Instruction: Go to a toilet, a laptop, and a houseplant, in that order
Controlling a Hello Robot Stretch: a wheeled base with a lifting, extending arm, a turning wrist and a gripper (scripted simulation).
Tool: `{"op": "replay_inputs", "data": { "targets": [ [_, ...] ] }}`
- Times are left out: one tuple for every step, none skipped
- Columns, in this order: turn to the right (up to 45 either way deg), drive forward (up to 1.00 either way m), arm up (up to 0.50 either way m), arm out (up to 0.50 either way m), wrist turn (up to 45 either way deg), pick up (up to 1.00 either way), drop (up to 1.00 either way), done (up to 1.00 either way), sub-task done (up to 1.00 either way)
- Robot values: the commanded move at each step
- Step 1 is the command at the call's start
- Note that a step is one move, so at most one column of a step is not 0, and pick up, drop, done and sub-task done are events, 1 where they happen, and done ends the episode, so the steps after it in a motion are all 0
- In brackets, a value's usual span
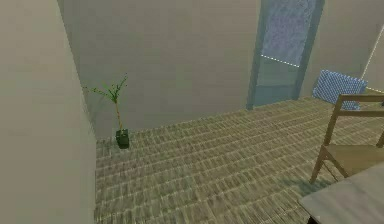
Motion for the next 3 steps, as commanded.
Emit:
{"op": "replay_inputs", "data": {
  "targets": [
    [0.0, 0.25, 0.00, 0.00, 0.0, 0.00, 0.00, 0.00, 0.00],
    [21.0, 0.00, 0.00, 0.00, 0.0, 0.00, 0.00, 0.00, 0.00],
    [0.0, 1.00, 0.00, 0.00, 0.0, 0.00, 0.00, 0.00, 0.00]
  ]
}}
